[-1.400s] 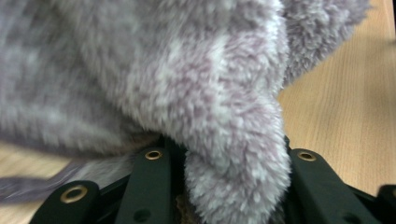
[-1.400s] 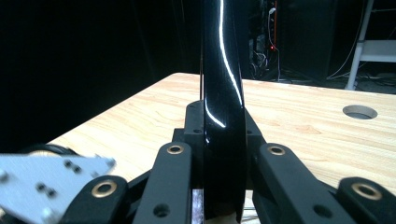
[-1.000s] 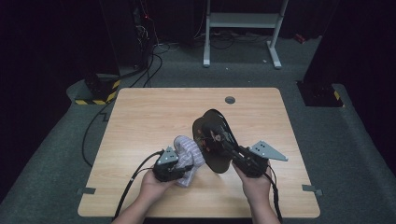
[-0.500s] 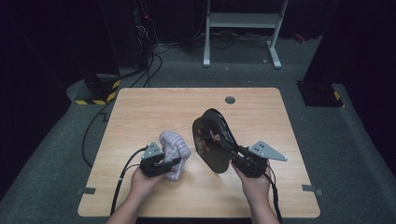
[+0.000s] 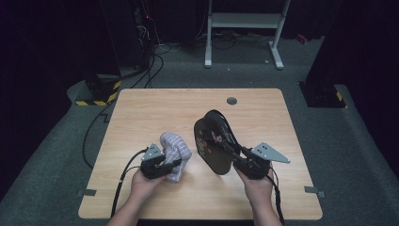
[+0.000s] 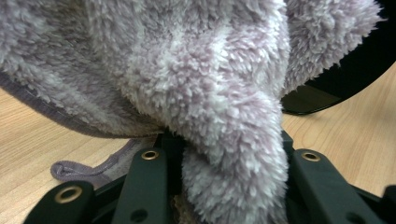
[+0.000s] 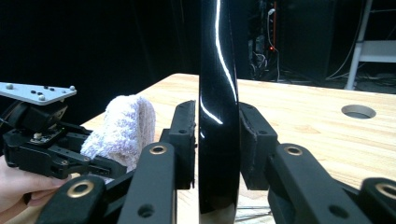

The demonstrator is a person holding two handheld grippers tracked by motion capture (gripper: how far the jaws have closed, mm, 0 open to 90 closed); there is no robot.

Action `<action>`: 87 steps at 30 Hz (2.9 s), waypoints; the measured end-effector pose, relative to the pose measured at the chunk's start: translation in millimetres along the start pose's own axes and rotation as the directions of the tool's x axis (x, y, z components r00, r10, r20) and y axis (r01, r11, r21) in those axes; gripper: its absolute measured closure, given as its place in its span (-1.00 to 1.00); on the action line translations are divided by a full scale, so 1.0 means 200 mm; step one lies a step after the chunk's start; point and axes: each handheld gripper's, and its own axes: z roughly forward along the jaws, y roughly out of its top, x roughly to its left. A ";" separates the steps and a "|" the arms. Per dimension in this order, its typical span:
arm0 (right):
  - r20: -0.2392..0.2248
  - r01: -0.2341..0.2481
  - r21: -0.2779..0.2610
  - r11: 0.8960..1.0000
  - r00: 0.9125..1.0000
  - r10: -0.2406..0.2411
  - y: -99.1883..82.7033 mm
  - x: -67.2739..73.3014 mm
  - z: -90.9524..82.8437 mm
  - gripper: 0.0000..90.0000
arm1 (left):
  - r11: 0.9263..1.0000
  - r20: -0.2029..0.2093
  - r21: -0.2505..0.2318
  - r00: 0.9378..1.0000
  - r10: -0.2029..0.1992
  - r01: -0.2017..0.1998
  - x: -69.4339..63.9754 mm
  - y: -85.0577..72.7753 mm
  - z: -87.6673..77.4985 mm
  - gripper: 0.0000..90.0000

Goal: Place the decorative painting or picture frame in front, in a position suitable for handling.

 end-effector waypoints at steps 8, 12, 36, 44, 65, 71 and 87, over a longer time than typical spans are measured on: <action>0.012 0.017 0.011 1.000 1.000 -0.017 0.01 0.01 0.01 0.06 | 1.000 0.007 -0.011 1.000 0.000 0.000 0.00 0.00 0.00 0.39; 0.007 0.029 0.042 0.999 1.000 -0.030 0.01 0.02 0.01 -0.04 | 1.000 0.008 -0.015 1.000 -0.001 0.001 0.00 0.00 0.00 0.39; 0.054 0.007 0.119 0.993 0.998 -0.014 -0.30 0.02 0.06 0.25 | 0.996 0.041 -0.094 0.999 0.016 -0.012 -0.04 0.11 -0.06 0.37; 0.035 0.012 0.114 0.993 0.999 -0.016 -0.31 0.02 0.09 0.63 | 0.985 0.051 -0.166 0.997 0.051 -0.042 -0.07 0.33 -0.14 0.37; 0.002 0.006 0.064 0.998 1.000 -0.007 -0.24 0.05 0.07 0.80 | 0.975 0.019 -0.215 0.998 0.068 -0.062 -0.06 0.46 -0.17 0.37; -0.045 0.053 0.070 0.996 0.998 -0.050 -0.24 0.12 0.09 0.80 | 0.971 0.008 -0.237 0.999 0.046 -0.043 -0.03 0.45 -0.21 0.37; -0.115 0.045 0.060 0.997 0.993 -0.037 -0.34 0.09 0.06 0.78 | 0.966 0.018 -0.254 0.998 0.056 -0.049 -0.05 0.49 -0.24 0.37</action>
